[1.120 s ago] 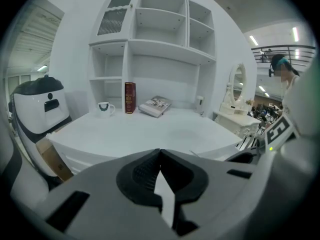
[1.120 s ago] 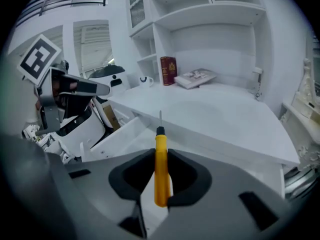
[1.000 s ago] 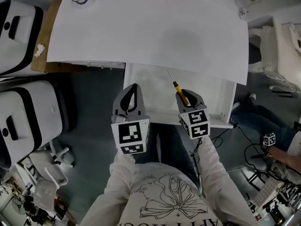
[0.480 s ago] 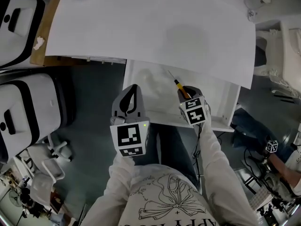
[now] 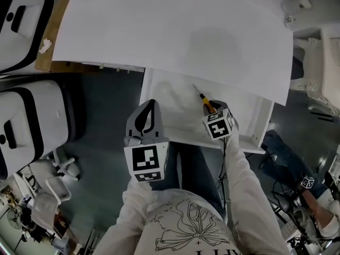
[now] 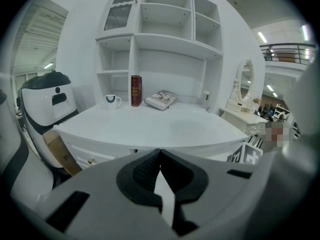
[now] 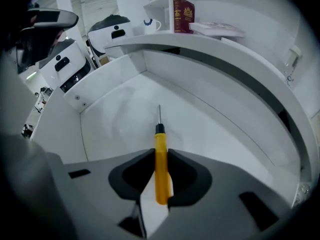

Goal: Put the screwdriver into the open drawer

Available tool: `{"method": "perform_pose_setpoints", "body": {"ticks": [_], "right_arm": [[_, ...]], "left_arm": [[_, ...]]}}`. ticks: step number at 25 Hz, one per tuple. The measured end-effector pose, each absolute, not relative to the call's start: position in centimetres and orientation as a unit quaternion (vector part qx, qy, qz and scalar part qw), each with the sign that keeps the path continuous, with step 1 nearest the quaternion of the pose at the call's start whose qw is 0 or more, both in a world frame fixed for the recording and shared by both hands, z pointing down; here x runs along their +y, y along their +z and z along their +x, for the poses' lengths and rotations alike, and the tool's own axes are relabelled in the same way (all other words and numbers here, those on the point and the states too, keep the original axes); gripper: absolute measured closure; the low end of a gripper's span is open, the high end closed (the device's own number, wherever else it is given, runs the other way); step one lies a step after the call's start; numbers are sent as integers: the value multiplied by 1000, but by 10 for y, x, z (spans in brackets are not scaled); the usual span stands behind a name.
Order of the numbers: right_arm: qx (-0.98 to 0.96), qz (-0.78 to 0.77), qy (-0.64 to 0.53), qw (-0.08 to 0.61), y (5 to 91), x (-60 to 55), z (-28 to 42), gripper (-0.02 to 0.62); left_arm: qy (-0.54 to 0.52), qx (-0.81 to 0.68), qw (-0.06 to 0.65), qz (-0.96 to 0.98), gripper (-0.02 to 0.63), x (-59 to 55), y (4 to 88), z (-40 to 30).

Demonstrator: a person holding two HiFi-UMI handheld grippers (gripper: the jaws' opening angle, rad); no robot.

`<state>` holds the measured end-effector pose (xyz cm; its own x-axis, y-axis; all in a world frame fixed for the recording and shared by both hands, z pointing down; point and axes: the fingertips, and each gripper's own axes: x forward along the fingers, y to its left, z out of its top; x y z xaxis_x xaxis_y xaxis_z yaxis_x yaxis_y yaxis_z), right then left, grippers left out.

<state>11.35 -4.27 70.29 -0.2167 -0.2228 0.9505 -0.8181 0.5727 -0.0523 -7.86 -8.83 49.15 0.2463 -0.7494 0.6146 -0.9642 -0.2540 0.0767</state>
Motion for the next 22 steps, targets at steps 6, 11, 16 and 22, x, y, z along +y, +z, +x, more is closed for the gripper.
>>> {"method": "perform_pose_setpoints", "body": {"ticks": [6,11,16,22], "right_arm": [[-714,358,295,525,712,-43,115,517],[-713,370,298,516,709,-44,113,512],[-723,396,296,481,680,-53,111,492],[-741,469,256,407,604,-76,115,539]], "left_arm": [[238,-571,225,753,601,-86,493,-81],[233,-575,226,751,601,-85,488,-88],[220,-580,219,753,601,-87,472,-89],[192,-585,203,762,601,-94,439,-84]]}}
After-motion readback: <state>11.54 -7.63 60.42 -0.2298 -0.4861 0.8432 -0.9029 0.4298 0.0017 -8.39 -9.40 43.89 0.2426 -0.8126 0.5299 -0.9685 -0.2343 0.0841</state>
